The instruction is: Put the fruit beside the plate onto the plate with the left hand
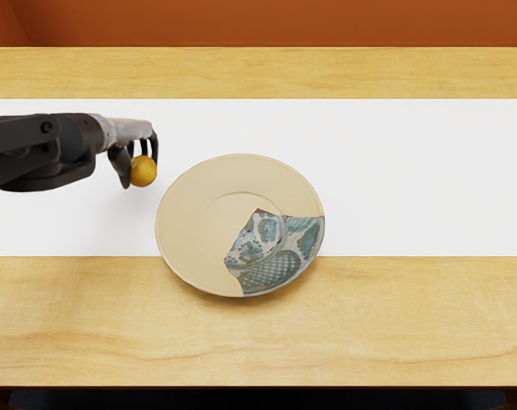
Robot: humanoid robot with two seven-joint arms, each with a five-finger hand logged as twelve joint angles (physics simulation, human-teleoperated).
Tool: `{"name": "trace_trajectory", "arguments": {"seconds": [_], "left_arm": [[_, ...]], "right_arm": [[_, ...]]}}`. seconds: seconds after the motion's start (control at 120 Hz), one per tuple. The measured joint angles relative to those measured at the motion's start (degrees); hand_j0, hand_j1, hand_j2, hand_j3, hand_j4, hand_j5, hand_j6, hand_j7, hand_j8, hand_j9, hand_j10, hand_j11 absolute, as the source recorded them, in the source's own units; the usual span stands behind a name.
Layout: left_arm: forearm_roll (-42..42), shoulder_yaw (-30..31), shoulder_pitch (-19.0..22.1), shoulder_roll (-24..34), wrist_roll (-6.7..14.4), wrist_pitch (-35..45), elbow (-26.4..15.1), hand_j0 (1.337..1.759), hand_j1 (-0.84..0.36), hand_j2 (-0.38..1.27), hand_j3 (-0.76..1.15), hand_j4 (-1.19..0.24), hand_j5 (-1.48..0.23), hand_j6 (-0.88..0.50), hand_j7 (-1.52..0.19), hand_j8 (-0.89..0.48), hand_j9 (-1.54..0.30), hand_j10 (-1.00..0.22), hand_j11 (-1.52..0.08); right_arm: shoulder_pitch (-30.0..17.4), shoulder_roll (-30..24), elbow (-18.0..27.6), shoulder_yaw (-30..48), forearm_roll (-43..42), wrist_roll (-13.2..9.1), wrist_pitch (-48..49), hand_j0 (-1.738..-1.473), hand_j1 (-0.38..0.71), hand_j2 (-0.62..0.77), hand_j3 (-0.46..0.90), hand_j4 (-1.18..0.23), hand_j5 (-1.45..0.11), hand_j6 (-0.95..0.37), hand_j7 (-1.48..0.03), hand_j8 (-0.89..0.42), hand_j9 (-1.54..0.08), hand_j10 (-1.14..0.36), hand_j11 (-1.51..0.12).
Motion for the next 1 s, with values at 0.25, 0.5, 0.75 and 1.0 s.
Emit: {"name": "trace_trajectory", "arguments": {"seconds": [0.25,0.5,0.75,1.0], "left_arm": [[-2.42,-0.83,-0.63,-3.24,0.01,-0.62,-0.23,1.657,-0.36,0.42,0.0,-0.54,-0.9,-0.45,-0.89,-0.67,-0.89,-0.67,-0.89],[-3.03,-1.48,-0.62,-7.49,0.02,-0.54,0.02,1.657,-0.37,0.42,0.0,-0.54,-0.9,-0.45,-0.88,-0.66,-0.89,-0.67,-0.89],[-3.18,-1.52,-0.54,-12.73,0.02,-0.53,1.58,1.657,-0.36,0.42,0.0,-0.55,-0.9,-0.45,-0.89,-0.67,-0.89,-0.67,-0.89],[-3.13,-1.37,0.37,-13.87,0.06,-0.64,2.44,1.657,-0.36,0.41,0.0,-0.55,-0.89,-0.45,-0.88,-0.67,-0.88,-0.67,-0.88]], "right_arm": [[-0.03,0.0,0.0,0.0,0.0,0.0,-0.03,-1.658,-0.31,-0.01,0.0,-0.03,-0.04,-0.03,-0.04,-0.03,-0.04,-0.03,-0.04],[-0.16,0.0,-0.02,0.0,0.0,0.0,-0.03,-1.658,-0.31,-0.01,0.0,-0.03,-0.04,-0.03,-0.04,-0.03,-0.04,-0.03,-0.04],[-0.22,0.0,-0.05,0.0,0.0,0.0,-0.05,-1.658,-0.31,-0.01,0.0,-0.03,-0.04,-0.03,-0.04,-0.03,-0.04,-0.03,-0.04],[-0.28,0.0,-0.07,0.0,0.0,0.0,-0.11,-1.658,-0.31,-0.01,0.0,-0.03,-0.04,-0.03,-0.04,-0.03,-0.04,-0.03,-0.04]]}}
